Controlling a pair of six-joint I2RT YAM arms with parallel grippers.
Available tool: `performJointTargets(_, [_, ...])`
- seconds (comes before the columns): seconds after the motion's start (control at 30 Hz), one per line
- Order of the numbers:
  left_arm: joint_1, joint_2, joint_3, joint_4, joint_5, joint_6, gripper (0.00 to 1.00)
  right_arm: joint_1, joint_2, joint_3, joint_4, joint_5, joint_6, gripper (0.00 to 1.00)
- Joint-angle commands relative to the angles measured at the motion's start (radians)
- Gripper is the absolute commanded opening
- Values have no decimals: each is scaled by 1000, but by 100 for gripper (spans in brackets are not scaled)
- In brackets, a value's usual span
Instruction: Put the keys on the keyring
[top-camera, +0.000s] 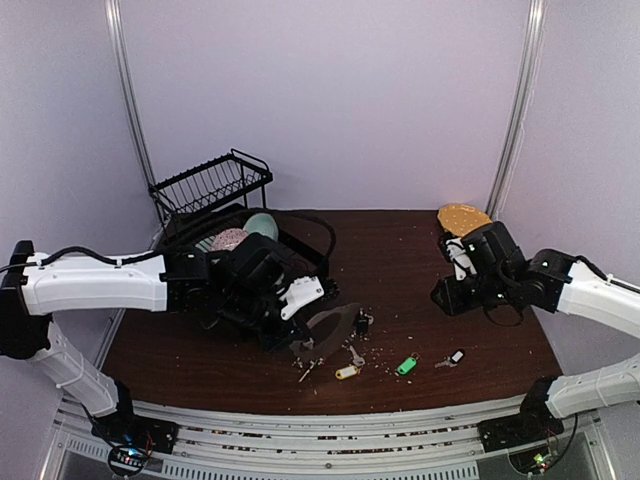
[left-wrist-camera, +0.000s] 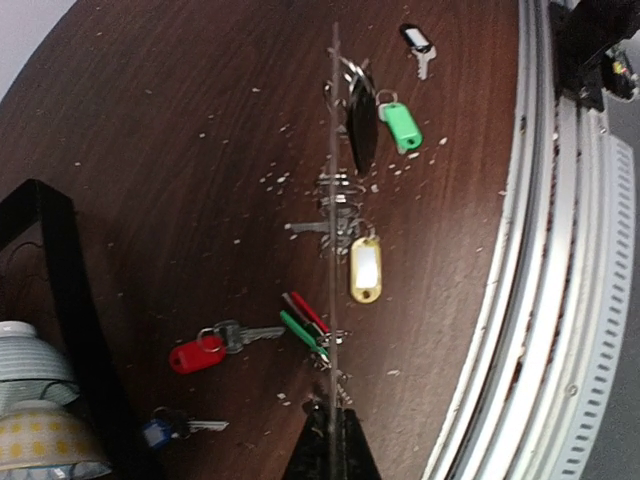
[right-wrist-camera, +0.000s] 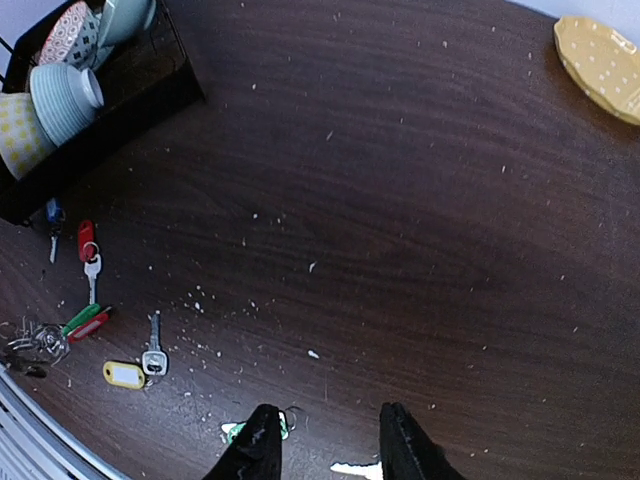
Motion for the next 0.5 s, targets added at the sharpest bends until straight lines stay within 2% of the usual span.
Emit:
performJointTargets(0.0, [15,-42,-78,218,232,-134,0,-4,-1,-27,24,-128,41,34])
performJointTargets(0.1, [20,-60,-105,293,309,-165,0,18,-16,-32,148,-450,-22,33])
performJointTargets(0.17, [21,-62,-87,265,292,-157,0,75,-52,-32,264,-620,-71,34])
performJointTargets(0.27, [21,-39,-47,165,221,-108,0,136,-131,-65,435,-675,-145,41])
performJointTargets(0.33, [21,-22,-22,116,185,-86,0,146,-114,-58,485,-691,-191,43])
performJointTargets(0.47, [21,-21,0,89,174,-55,0,165,40,82,344,-724,-363,40])
